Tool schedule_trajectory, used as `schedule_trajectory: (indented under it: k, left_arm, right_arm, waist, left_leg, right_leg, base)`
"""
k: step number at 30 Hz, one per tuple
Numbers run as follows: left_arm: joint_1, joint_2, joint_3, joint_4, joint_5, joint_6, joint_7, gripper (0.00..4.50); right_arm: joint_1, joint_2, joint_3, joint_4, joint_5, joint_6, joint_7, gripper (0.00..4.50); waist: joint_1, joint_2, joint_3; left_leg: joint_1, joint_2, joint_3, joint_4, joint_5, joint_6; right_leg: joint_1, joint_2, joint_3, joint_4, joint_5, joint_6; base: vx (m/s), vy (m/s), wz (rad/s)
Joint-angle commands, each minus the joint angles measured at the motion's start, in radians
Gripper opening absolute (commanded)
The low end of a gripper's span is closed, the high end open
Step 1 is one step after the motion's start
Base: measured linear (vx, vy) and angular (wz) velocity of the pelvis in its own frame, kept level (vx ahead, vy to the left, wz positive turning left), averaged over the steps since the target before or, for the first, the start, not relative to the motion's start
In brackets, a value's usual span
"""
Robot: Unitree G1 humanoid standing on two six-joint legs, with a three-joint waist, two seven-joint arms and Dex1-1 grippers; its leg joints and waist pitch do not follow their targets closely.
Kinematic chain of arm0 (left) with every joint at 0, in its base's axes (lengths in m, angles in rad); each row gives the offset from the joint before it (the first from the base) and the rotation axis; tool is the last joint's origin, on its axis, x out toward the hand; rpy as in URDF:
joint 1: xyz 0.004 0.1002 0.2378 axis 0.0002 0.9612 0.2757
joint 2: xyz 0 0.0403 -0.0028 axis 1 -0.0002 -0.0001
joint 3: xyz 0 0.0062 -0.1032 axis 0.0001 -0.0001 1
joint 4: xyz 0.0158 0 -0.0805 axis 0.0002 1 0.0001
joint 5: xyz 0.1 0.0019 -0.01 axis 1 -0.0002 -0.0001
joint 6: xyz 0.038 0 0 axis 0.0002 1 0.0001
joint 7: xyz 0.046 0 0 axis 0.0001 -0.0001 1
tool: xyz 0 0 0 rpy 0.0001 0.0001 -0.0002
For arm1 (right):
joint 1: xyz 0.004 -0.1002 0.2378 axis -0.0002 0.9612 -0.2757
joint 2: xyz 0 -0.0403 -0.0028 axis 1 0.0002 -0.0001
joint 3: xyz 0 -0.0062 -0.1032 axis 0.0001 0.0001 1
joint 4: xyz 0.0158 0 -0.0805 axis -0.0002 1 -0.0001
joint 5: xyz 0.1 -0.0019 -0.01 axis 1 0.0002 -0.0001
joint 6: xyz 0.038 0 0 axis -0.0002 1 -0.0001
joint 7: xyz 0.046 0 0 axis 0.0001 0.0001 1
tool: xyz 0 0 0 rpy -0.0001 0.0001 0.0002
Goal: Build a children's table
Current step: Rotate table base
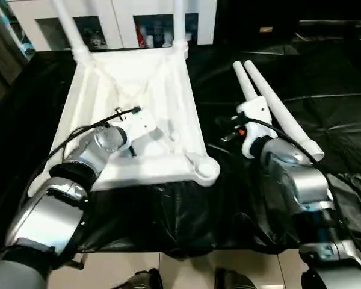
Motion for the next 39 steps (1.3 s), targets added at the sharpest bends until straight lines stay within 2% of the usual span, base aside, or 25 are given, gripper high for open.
schedule_trajectory:
  k: [1, 4, 5, 8, 10, 11, 12, 13, 14, 16, 17, 18, 20, 21, 22, 23, 24, 25, 26, 28, 29, 33, 34, 37, 39]
  left_arm:
    - [-0.04, 0.005, 0.041, 0.005, -0.029, -0.022, 0.055, 0.0]
    - [-0.043, -0.003, 0.043, 0.019, -0.028, -0.047, 0.054, 0.0]
    - [-0.035, -0.007, 0.069, 0.004, -0.057, -0.06, 0.044, 0.0]
    - [-0.019, -0.011, 0.109, -0.037, -0.101, -0.071, 0.006, 0.0]
    - [-0.009, -0.014, 0.123, -0.064, -0.119, -0.077, -0.022, 0.0]
    - [0.018, -0.017, 0.147, -0.137, -0.159, -0.067, -0.08, 0.0]
    - [0.025, -0.018, 0.153, -0.158, -0.171, -0.062, -0.097, 0.0]
    - [0.028, -0.018, 0.155, -0.167, -0.176, -0.06, -0.105, 0.0]
    - [0.047, -0.019, 0.163, -0.216, -0.208, -0.051, -0.147, 0.0]
    - [0.108, -0.017, 0.173, -0.374, -0.294, 0.009, -0.265, 0.0]
    - [0.15, -0.012, 0.169, -0.479, -0.348, 0.066, -0.341, 0.33]
    - [0.162, -0.009, 0.165, -0.51, -0.363, 0.085, -0.363, 0.33]
    - [0.222, 0.01, 0.145, -0.662, -0.439, 0.195, -0.471, 0.42]
    - [0.222, 0.01, 0.145, -0.662, -0.439, 0.195, -0.471, 0.47]
    - [0.29, 0.059, 0.086, -0.832, -0.512, 0.278, -0.605, 0.61]
    - [0.312, 0.077, 0.067, -0.884, -0.53, 0.294, -0.647, 0.61]
    - [0.316, 0.081, 0.063, -0.893, -0.533, 0.297, -0.655, 0.77]
    - [0.341, 0.102, 0.041, -0.968, -0.575, 0.364, -0.71, 0.86]
    - [0.341, 0.102, 0.041, -0.968, -0.575, 0.364, -0.71, 0.87]
    - [0.348, 0.104, 0.038, -1.002, -0.587, 0.404, -0.724, 0.93]
    - [0.354, 0.105, 0.04, -1.027, -0.59, 0.43, -0.729, 1.22]
    - [0.372, 0.113, 0.049, -1.122, -0.614, 0.515, -0.734, 1.31]
    - [0.375, 0.12, 0.048, -1.137, -0.623, 0.529, -0.734, 1.6]
    - [0.381, 0.131, 0.046, -1.161, -0.633, 0.551, -0.735, 1.7]
    - [0.383, 0.134, 0.047, -1.175, -0.634, 0.566, -0.732, 1.92]
  right_arm:
    - [0.007, -0.012, -0.018, -0.035, 0.003, 0.024, -0.016, 0.02]
    - [0.006, -0.018, -0.022, -0.04, -0.004, 0.036, -0.034, 0.02]
    - [-0.012, -0.025, -0.04, -0.039, -0.01, 0.081, -0.068, 0.02]
    - [-0.042, -0.033, -0.062, -0.032, -0.004, 0.163, -0.094, 0.02]
    - [-0.055, -0.036, -0.071, -0.022, 0.003, 0.173, -0.097, 0.02]
    - [-0.084, -0.033, -0.107, 0.005, 0.037, 0.201, -0.108, 0.02]
    - [-0.094, -0.032, -0.119, 0.018, 0.047, 0.209, -0.112, 0.02]
    - [-0.098, -0.033, -0.122, 0.022, 0.048, 0.21, -0.115, 0.37]
    - [-0.113, -0.037, -0.129, 0.047, 0.042, 0.211, -0.128, 0.37]
    - [-0.153, -0.056, -0.129, 0.113, 0.018, 0.215, -0.154, 0.37]
    - [-0.179, -0.068, -0.128, 0.153, 0.004, 0.221, -0.167, 0.42]
    - [-0.187, -0.071, -0.127, 0.164, 0.001, 0.224, -0.17, 0.62]
    - [-0.219, -0.082, -0.127, 0.205, -0.006, 0.246, -0.171, 0.79]
    - [-0.219, -0.082, -0.127, 0.205, -0.006, 0.246, -0.171, 0.82]
    - [-0.261, -0.109, -0.102, 0.256, -0.019, 0.325, -0.156, 0.91]
    - [-0.276, -0.121, -0.088, 0.274, -0.026, 0.364, -0.15, 0.91]
    - [-0.279, -0.123, -0.085, 0.278, -0.027, 0.371, -0.149, 1.04]
    - [-0.311, -0.137, -0.08, 0.321, -0.032, 0.401, -0.15, 1.13]
    - [-0.311, -0.137, -0.08, 0.321, -0.032, 0.401, -0.15, 1.18]
    - [-0.338, -0.145, -0.083, 0.355, -0.025, 0.405, -0.148, 1.24]
    - [-0.35, -0.149, -0.084, 0.373, -0.026, 0.402, -0.147, 1.5]
    - [-0.403, -0.157, -0.113, 0.44, -0.021, 0.356, -0.16, 1.67]
    - [-0.412, -0.16, -0.112, 0.452, -0.023, 0.358, -0.159, 1.89]
    - [-0.427, -0.167, -0.111, 0.474, -0.027, 0.36, -0.16, 1.99]
    - [-0.437, -0.175, -0.104, 0.493, -0.038, 0.359, -0.166, 2.23]
  waist:
    - [0.007, 0.001, -0.101]
    - [0.01, 0.0, -0.101]
    - [0.012, -0.008, -0.103]
    - [0.019, -0.005, -0.104]
    - [0.024, -0.005, -0.107]
    - [0.027, -0.007, -0.109]
    - [0.028, -0.007, -0.109]
    - [0.032, -0.006, -0.11]
    - [0.033, -0.006, -0.11]
    - [0.039, -0.003, -0.107]
    - [0.04, -0.003, -0.107]
    - [0.041, 0.002, -0.109]
    - [0.044, 0.001, -0.108]
    - [0.044, 0.001, -0.108]
    - [0.047, 0.011, -0.11]
    - [0.049, 0.008, -0.112]
    - [0.047, 0.006, -0.106]
    - [0.044, 0.005, -0.108]
    - [0.046, 0.008, -0.105]
    - [0.046, 0.002, -0.105]
    - [0.045, 0.001, -0.105]
    - [0.038, -0.001, -0.104]
    - [0.037, -0.004, -0.104]
    - [0.035, -0.003, -0.107]
    - [0.031, -0.006, -0.11]
  left_leg:
    - [0.039, 0.061, -0.044, -0.059, -0.156, 0.117]
    - [0.04, 0.061, -0.043, -0.058, -0.156, 0.12]
    - [0.039, 0.06, -0.043, -0.057, -0.149, 0.119]
    - [0.039, 0.059, -0.041, -0.055, -0.129, 0.12]
    - [0.038, 0.06, -0.041, -0.054, -0.111, 0.124]
    - [0.04, 0.06, -0.04, -0.052, -0.11, 0.128]
    - [0.039, 0.061, -0.041, -0.052, -0.102, 0.13]
    - [0.039, 0.061, -0.039, -0.05, -0.089, 0.133]
    - [0.039, 0.061, -0.038, -0.05, -0.091, 0.134]
    - [0.042, 0.065, -0.037, -0.053, -0.086, 0.118]
    - [0.044, 0.065, -0.035, -0.053, -0.086, 0.109]
    - [0.044, 0.063, -0.036, -0.051, -0.085, 0.107]
    - [0.045, 0.065, -0.033, -0.052, -0.094, 0.094]
    - [0.045, 0.065, -0.033, -0.052, -0.094, 0.094]
    - [0.048, 0.065, -0.033, -0.051, -0.108, 0.084]
    - [0.046, 0.068, -0.039, -0.052, -0.099, 0.08]
    - [0.045, 0.066, -0.035, -0.053, -0.103, 0.078]
    - [0.047, 0.065, -0.03, -0.051, -0.114, 0.067]
    - [0.047, 0.064, -0.029, -0.052, -0.126, 0.061]
    - [0.048, 0.062, -0.028, -0.051, -0.153, 0.042]
    - [0.048, 0.063, -0.029, -0.052, -0.163, 0.033]
    - [0.048, 0.063, -0.034, -0.052, -0.212, -0.008]
    - [0.047, 0.061, -0.033, -0.052, -0.212, -0.008]
    - [0.046, 0.06, -0.034, -0.05, -0.199, -0.003]
    - [0.042, 0.057, -0.033, -0.046, -0.165, 0.015]
  right_leg:
    - [0.067, -0.046, 0.038, -0.052, -0.027, -0.278]
    - [0.067, -0.048, 0.039, -0.053, -0.035, -0.281]
    - [0.069, -0.049, 0.039, -0.051, -0.035, -0.283]
    - [0.069, -0.049, 0.039, -0.049, -0.036, -0.289]
    - [0.07, -0.05, 0.039, -0.045, -0.012, -0.295]
    - [0.068, -0.048, 0.039, -0.043, -0.003, -0.293]
    - [0.073, -0.054, 0.04, -0.041, 0.007, -0.303]
    - [0.07, -0.053, 0.04, -0.039, 0.008, -0.307]
    - [0.068, -0.05, 0.039, -0.04, 0.005, -0.303]
    - [0.066, -0.052, 0.039, -0.037, -0.008, -0.308]
    - [0.064, -0.049, 0.039, -0.037, -0.012, -0.308]
    - [0.064, -0.048, 0.038, -0.034, -0.011, -0.309]
    - [0.065, -0.048, 0.039, -0.035, -0.024, -0.31]
    - [0.065, -0.048, 0.039, -0.035, -0.024, -0.31]
    - [0.065, -0.048, 0.039, -0.031, -0.039, -0.303]
    - [0.069, -0.049, 0.037, -0.028, -0.037, -0.308]
    - [0.065, -0.042, 0.037, -0.031, -0.047, -0.304]
    - [0.064, -0.042, 0.04, -0.029, -0.057, -0.302]
    - [0.061, -0.041, 0.041, -0.036, -0.086, -0.292]
    - [0.062, -0.041, 0.043, -0.04, -0.126, -0.278]
    - [0.062, -0.043, 0.044, -0.039, -0.14, -0.274]
    - [0.061, -0.045, 0.047, -0.044, -0.227, -0.242]
    - [0.061, -0.042, 0.046, -0.045, -0.228, -0.241]
    - [0.061, -0.04, 0.045, -0.041, -0.207, -0.241]
    - [0.064, -0.038, 0.045, -0.038, -0.167, -0.247]
  base:
    - [0.0, 0.0, 0.0]
    - [0.0, 0.0, 0.0]
    - [0.0, 0.0, 0.0]
    - [0.0, 0.0, 0.0]
    - [0.0, 0.0, 0.0]
    - [0.0, 0.0, 0.0]
    - [0.0, 0.0, 0.0]
    - [0.0, 0.0, 0.0]
    - [0.0, 0.0, 0.0]
    - [0.0, 0.0, 0.0]
    - [0.0, 0.0, 0.0]
    - [0.0, 0.0, 0.0]
    - [0.0, 0.0, 0.0]
    - [0.0, 0.0, 0.0]
    - [0.0, 0.0, 0.0]
    - [0.0, 0.0, 0.0]
    - [0.0, 0.0, 0.0]
    - [0.0, 0.0, 0.0]
    - [0.0, 0.0, 0.0]
    - [0.0, 0.0, 0.0]
    - [0.0, 0.0, 0.0]
    - [0.0, 0.0, 0.0]
    - [0.0, 0.0, 0.0]
    - [0.0, 0.0, 0.0]
    - [0.0, 0.0, 0.0]
